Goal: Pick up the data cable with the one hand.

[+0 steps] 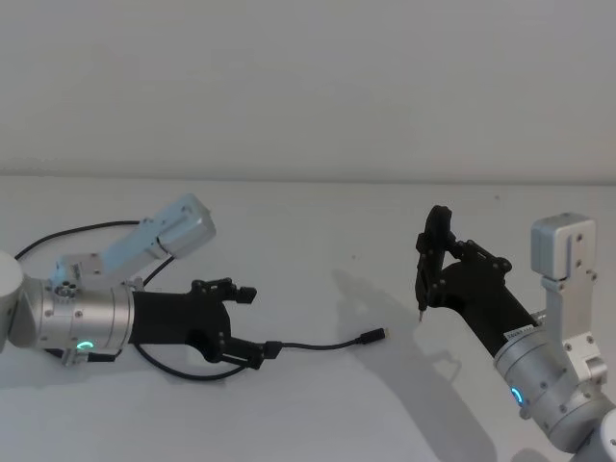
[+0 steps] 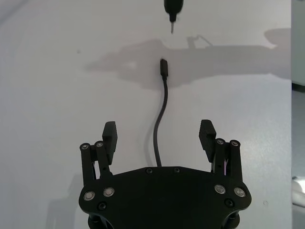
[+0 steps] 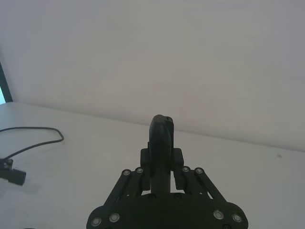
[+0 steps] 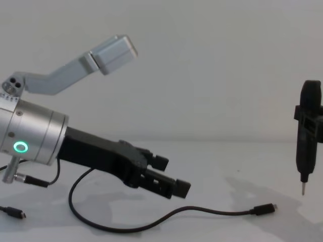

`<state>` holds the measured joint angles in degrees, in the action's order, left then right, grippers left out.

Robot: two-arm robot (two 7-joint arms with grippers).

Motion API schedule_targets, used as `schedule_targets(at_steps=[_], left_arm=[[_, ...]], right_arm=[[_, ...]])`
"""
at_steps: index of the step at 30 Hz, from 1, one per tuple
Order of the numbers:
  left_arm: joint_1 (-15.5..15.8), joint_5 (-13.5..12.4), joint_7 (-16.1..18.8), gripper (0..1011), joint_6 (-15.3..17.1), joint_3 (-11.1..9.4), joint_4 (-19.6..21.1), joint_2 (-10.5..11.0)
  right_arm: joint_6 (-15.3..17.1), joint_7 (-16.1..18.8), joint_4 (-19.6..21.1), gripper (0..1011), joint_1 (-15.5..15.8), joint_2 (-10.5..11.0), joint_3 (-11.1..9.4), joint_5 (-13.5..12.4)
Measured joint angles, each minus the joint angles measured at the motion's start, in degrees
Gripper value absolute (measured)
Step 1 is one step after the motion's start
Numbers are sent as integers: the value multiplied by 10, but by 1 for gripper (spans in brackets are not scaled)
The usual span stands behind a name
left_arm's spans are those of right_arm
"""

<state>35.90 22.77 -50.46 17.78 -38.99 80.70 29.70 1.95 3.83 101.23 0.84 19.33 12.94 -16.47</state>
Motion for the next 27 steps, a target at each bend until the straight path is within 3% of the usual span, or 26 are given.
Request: schedule_targets(at_steps=[9, 27], left_arm=[[19, 3, -20, 1001, 22, -21, -30, -11], [35, 8, -20, 1001, 37, -44, -66, -36]], right_arm=[[0, 0, 0, 275, 0, 0, 0, 0], [0, 0, 0, 274, 0, 0, 0, 0]])
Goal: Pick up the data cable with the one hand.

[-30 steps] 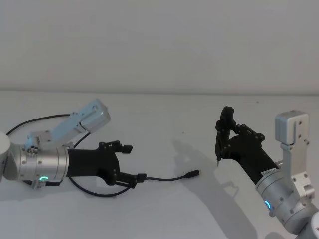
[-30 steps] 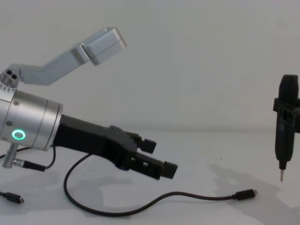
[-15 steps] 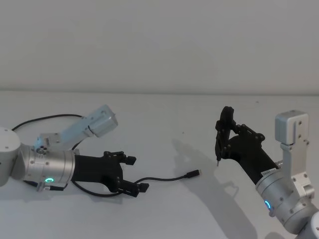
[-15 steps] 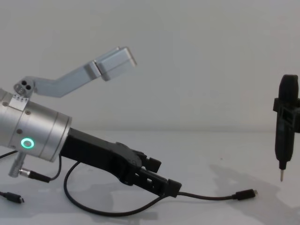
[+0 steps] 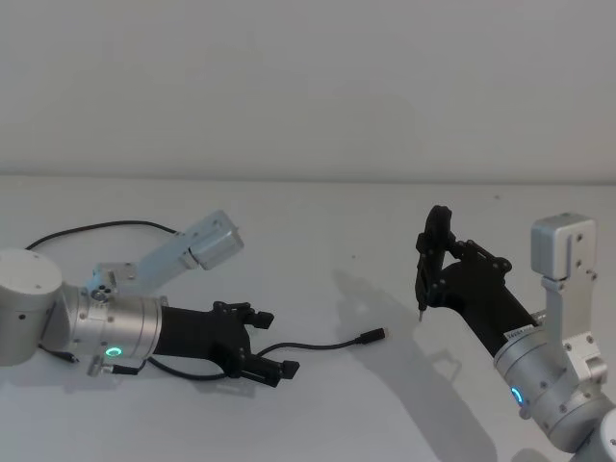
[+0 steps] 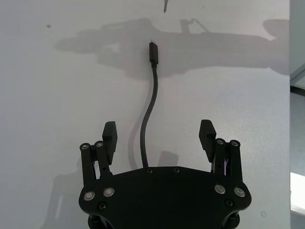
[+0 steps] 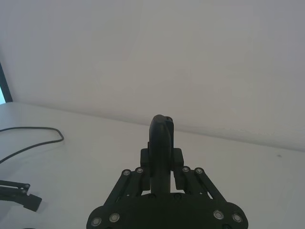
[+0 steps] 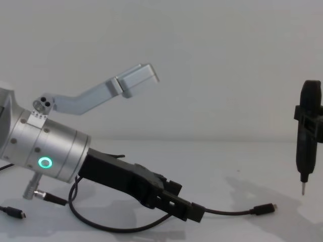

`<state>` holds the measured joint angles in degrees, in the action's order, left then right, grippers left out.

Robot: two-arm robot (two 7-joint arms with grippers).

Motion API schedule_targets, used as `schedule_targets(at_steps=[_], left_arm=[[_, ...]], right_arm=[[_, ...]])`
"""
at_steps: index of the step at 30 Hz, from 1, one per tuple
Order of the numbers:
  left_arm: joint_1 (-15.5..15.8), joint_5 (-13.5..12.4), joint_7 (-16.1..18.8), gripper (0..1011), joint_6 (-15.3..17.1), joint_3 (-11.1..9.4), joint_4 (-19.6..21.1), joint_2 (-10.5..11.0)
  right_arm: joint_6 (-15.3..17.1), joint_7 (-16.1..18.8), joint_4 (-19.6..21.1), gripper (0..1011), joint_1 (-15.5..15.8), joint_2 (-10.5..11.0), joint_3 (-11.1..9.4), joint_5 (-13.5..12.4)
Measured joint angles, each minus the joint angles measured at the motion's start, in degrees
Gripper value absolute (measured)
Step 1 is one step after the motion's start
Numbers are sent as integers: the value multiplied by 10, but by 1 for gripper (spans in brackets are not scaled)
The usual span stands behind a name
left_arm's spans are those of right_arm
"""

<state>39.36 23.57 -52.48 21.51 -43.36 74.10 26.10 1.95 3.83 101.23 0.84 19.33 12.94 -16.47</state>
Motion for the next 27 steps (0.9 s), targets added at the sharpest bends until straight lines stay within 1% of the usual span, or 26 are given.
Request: schedule_targets(at_steps=[2, 16, 27], left_arm=[[2, 1, 2, 1001, 3, -3, -7, -5], [10, 4, 12, 1001, 9, -14, -28, -19], [17, 5, 14, 1001, 16, -25, -34, -25]], right_arm=[[0, 0, 0, 274, 0, 0, 0, 0], [0, 0, 0, 275, 0, 0, 0, 0], [0, 0, 0, 275, 0, 0, 0, 0]])
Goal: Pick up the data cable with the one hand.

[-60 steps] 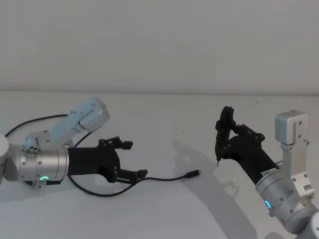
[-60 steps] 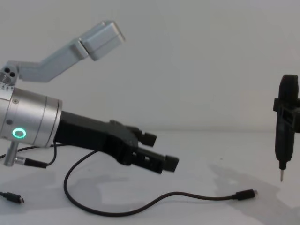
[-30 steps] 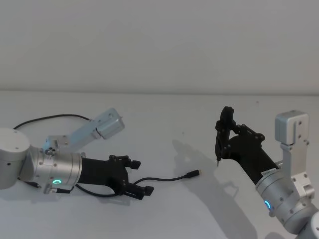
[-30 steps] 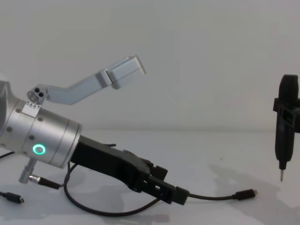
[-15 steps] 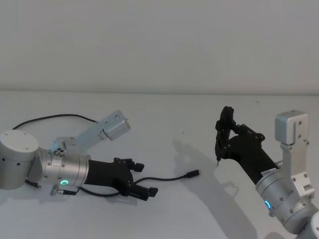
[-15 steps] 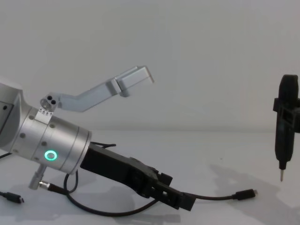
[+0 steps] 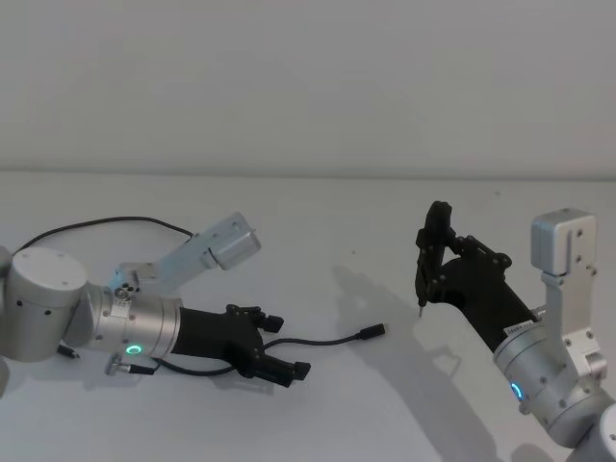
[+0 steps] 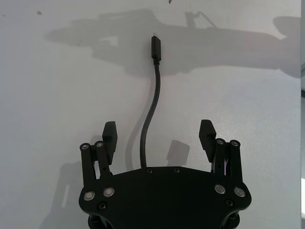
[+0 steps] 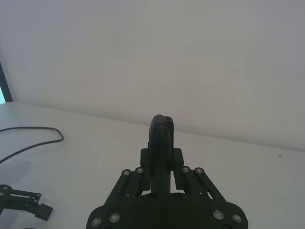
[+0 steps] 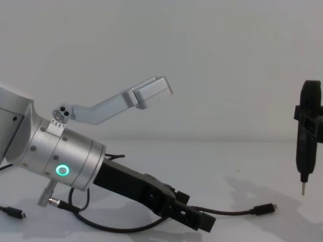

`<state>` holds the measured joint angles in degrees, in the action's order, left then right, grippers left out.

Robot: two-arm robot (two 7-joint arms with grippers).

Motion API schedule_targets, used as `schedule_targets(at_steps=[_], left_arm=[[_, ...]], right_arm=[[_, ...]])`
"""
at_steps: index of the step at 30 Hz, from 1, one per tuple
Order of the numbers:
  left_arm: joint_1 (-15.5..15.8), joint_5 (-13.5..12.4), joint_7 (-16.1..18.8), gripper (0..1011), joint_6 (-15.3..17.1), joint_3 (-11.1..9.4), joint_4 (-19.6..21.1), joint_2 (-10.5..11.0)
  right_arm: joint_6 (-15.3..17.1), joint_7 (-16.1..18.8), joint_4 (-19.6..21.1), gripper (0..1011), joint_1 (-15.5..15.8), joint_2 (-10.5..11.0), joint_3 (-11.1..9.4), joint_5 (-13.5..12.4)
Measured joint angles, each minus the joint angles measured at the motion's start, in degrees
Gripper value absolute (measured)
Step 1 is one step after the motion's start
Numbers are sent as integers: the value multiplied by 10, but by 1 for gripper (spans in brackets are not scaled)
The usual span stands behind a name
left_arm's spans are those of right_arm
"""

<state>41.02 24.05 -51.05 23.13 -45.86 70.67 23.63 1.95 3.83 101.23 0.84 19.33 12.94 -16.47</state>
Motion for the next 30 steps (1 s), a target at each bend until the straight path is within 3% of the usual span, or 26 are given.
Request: schedule_targets(at_steps=[9, 12, 23, 30], left_arm=[[3, 2, 4, 998, 14, -6, 2, 1], [4, 3, 5, 945, 17, -7, 3, 1], [5, 4, 8, 658, 24, -9, 5, 1], [5, 5, 8, 411, 26, -10, 6, 2]], right_arm=[[0, 0, 0, 274, 0, 0, 0, 0], [0, 0, 0, 274, 0, 0, 0, 0], [0, 0, 0, 274, 0, 0, 0, 0], [0, 0, 0, 275, 0, 0, 0, 0]])
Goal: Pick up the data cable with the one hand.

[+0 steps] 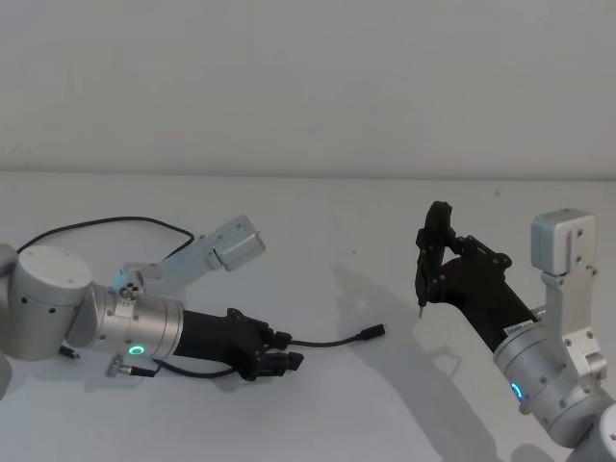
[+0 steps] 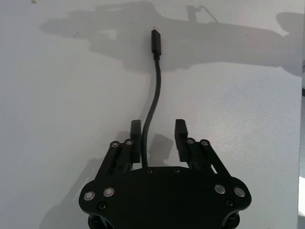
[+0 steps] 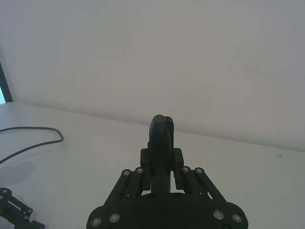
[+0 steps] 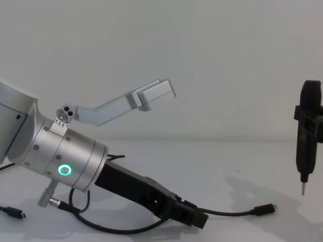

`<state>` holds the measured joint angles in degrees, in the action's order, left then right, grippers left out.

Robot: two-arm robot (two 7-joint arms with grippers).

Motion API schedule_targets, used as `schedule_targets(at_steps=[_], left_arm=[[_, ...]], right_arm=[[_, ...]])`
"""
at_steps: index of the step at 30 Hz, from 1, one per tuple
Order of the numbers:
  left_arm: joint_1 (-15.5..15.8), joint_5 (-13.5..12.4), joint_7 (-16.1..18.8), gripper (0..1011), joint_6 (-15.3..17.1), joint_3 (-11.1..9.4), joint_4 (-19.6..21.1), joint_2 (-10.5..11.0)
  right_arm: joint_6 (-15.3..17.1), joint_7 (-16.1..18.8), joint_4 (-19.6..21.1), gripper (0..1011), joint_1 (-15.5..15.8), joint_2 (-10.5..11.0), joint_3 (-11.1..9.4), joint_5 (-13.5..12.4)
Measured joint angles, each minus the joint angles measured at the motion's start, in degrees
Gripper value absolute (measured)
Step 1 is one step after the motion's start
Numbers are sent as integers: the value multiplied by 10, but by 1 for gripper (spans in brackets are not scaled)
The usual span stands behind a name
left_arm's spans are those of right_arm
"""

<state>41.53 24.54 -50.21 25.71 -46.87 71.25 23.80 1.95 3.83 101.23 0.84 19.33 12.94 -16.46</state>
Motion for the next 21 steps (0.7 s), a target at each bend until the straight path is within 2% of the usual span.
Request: schedule_targets(at_steps=[11, 13, 21], left_arm=[[1, 0, 1, 89, 1, -1, 1, 0], [1, 0, 1, 57, 1, -1, 1, 0], [1, 1, 1, 57, 2, -1, 1, 0]], right_arm=[[0, 0, 0, 274, 0, 0, 0, 0], [0, 0, 0, 275, 0, 0, 0, 0], [0, 0, 0, 275, 0, 0, 0, 0]])
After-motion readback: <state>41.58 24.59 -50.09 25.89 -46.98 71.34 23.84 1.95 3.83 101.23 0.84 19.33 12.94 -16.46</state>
